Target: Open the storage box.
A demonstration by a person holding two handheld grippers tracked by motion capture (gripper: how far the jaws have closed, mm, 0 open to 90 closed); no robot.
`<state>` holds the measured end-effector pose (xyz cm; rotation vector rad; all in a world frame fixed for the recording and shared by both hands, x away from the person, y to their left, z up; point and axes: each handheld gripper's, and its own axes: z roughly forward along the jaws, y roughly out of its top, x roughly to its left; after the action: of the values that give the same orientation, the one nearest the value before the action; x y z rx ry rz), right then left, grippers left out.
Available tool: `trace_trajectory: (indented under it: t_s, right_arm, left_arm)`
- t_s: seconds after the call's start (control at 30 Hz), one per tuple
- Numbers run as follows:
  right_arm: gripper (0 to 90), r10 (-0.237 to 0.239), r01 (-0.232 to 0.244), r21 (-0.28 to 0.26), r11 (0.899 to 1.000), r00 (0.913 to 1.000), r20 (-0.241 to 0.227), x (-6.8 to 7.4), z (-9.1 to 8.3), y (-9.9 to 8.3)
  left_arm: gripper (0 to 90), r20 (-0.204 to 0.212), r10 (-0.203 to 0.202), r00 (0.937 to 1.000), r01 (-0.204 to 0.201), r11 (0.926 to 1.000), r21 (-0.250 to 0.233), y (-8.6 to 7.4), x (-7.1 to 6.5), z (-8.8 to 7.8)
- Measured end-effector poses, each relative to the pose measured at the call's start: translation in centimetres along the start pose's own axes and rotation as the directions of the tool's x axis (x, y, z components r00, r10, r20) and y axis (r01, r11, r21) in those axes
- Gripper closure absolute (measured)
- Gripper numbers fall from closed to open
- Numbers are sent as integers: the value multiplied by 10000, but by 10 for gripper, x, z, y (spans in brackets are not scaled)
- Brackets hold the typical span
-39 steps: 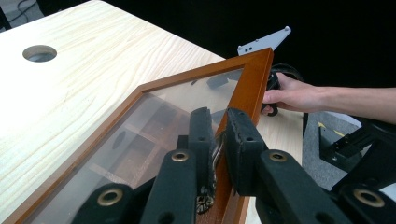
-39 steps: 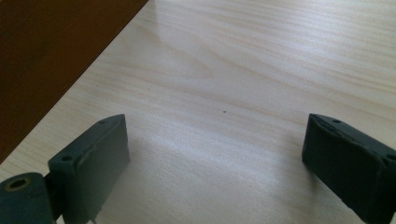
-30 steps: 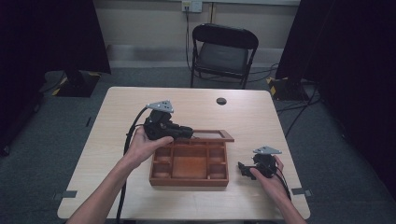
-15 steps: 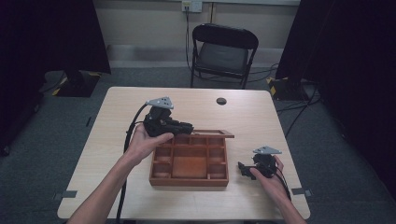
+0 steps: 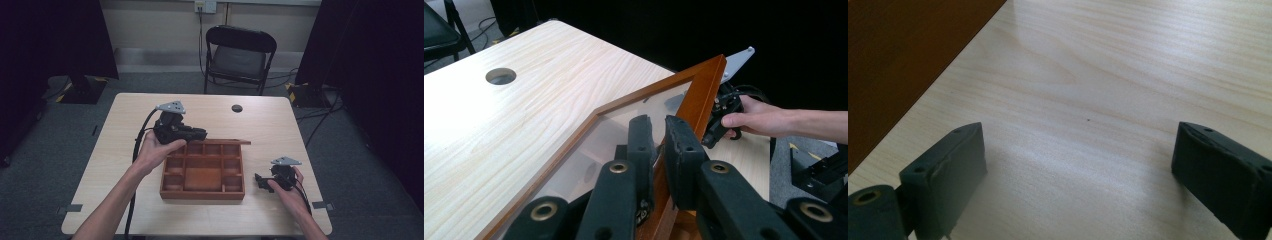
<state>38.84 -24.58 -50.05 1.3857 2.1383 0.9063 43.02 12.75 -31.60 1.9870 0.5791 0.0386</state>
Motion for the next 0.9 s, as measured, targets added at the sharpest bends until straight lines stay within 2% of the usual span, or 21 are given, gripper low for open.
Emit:
trace_trajectory:
  t_s: [0.6,0.77,0.9]
  right_arm:
    - [66,4,-4,2,10000,10000,6,0,0,0]
    - [66,8,-8,4,10000,10000,5,0,0,0]
    - [66,14,-14,5,10000,10000,5,0,0,0]
  left_arm:
    - [827,-127,-92,9999,88,9995,-291,7,7,-1]
    - [829,-209,68,9998,-73,9996,-284,9,8,-1]
    - [832,-200,30,9998,-37,9994,-334,10,9,-1]
